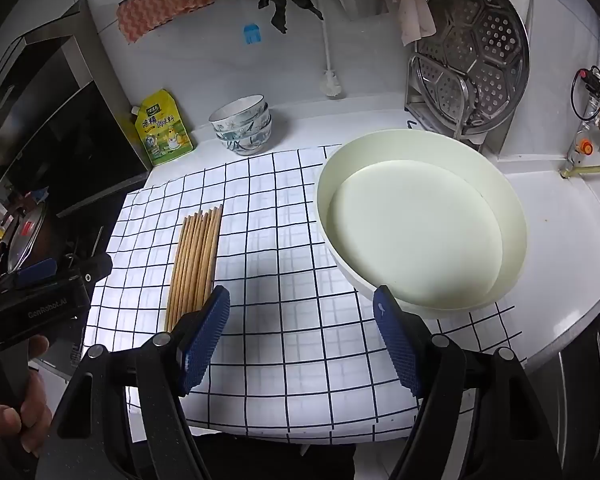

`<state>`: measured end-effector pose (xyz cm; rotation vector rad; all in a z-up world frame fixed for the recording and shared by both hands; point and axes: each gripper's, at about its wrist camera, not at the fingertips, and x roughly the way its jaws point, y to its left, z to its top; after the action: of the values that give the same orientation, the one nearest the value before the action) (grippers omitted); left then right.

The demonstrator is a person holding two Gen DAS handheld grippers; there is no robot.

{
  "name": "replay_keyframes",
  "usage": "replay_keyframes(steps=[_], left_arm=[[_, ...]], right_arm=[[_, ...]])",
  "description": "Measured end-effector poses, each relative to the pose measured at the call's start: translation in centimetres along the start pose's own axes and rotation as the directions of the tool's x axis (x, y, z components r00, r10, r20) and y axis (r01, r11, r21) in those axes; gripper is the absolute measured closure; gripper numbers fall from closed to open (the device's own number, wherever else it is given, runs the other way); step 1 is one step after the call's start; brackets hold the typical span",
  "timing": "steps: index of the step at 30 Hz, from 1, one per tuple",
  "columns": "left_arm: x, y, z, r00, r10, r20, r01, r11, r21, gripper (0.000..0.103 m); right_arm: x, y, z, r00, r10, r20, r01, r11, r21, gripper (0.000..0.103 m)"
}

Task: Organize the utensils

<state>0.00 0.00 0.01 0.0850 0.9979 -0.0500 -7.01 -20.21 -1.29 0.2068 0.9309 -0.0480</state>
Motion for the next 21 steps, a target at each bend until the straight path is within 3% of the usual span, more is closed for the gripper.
replay_keyframes(steps=[21], left_arm=[[-0.41, 0.02, 0.18, 1.000, 0.012, 0.015, -0.012, 1.000, 0.002, 0.006]], right_arm=[[0.06, 0.14, -0.24, 1.000, -0.004, 0.002, 0.004, 1.000, -0.003, 0.032]])
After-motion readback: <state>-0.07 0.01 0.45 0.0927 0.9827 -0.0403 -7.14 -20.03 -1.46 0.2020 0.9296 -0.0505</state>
